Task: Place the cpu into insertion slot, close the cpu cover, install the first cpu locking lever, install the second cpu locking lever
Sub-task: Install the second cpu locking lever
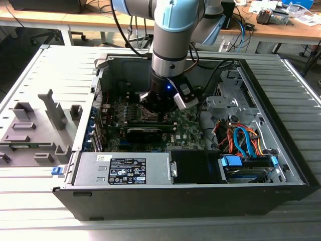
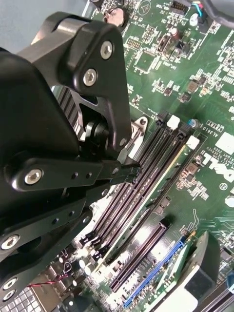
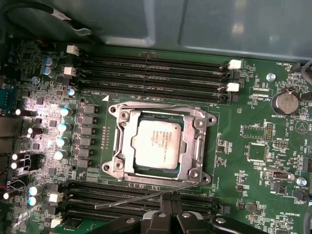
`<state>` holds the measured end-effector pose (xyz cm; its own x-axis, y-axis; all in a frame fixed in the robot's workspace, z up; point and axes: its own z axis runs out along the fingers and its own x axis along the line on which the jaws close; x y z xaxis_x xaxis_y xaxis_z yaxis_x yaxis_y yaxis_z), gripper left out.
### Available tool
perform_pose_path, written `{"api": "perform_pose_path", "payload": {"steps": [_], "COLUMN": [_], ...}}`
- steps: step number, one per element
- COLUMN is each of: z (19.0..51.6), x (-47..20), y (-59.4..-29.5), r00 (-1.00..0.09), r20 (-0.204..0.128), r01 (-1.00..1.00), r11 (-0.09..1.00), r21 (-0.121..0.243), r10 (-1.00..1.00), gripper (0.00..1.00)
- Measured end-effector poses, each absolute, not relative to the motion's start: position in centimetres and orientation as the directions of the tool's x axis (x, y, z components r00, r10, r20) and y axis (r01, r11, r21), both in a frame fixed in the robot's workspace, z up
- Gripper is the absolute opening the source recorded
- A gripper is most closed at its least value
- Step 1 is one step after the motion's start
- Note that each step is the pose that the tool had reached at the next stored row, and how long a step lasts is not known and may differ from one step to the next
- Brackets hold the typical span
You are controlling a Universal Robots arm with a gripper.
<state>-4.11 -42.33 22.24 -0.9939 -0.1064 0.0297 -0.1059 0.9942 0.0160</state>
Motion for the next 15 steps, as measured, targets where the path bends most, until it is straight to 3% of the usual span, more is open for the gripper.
{"api": "perform_pose_path", "payload": {"steps": [15], "z": [21.7], "x": [-7.0], "y": [-42.3], "r00": [-0.994], "r20": [0.03], "r01": [-0.106], "r11": [0.994], "r21": [0.016], "r10": [-0.106], "gripper": [0.11]}}
